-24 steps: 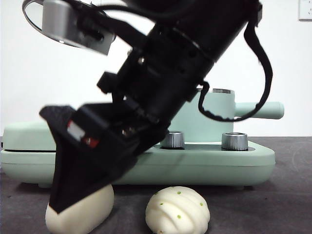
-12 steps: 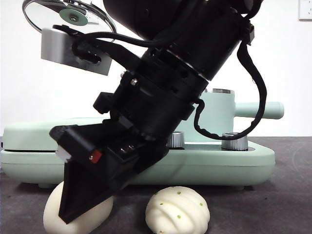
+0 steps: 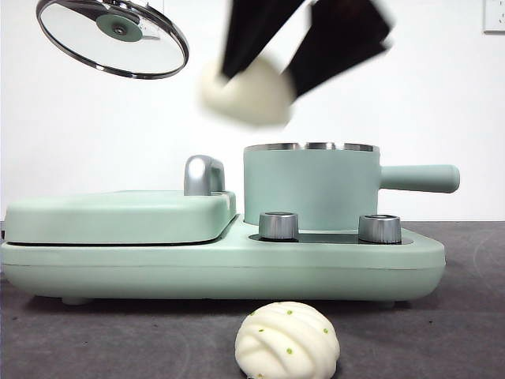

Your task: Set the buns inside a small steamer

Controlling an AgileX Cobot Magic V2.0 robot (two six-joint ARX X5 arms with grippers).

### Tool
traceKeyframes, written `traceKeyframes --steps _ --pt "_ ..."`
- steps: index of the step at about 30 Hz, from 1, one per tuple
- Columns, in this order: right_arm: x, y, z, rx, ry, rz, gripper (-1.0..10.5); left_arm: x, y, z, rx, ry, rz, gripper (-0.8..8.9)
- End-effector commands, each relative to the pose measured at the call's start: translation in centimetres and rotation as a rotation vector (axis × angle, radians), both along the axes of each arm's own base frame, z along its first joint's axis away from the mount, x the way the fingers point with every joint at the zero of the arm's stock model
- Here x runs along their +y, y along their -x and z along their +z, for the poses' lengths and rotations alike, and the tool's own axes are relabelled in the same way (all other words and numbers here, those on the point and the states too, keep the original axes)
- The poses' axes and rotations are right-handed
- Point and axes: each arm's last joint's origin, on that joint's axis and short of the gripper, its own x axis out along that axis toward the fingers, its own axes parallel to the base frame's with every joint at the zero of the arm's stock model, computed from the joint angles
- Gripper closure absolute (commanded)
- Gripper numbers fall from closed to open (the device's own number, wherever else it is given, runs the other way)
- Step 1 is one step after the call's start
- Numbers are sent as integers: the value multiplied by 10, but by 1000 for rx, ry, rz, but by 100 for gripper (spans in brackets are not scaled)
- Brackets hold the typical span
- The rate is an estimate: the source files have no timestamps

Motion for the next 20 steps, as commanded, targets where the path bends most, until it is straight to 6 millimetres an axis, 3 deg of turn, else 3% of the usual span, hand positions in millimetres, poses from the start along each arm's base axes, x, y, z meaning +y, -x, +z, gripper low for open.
traceKeyframes --steps 1,6,10,20 --pt "-10 -6 24 10 1 -77 675 -1 1 10 -53 15 -9 800" --pt "-29 -34 50 -22 6 -175 675 -1 1 10 -54 13 -10 800" --pt "-35 -69 56 -59 10 -238 675 -1 1 10 -53 13 -10 800" --pt "-26 -150 37 -1 34 -264 675 -1 0 12 -77 19 -10 800"
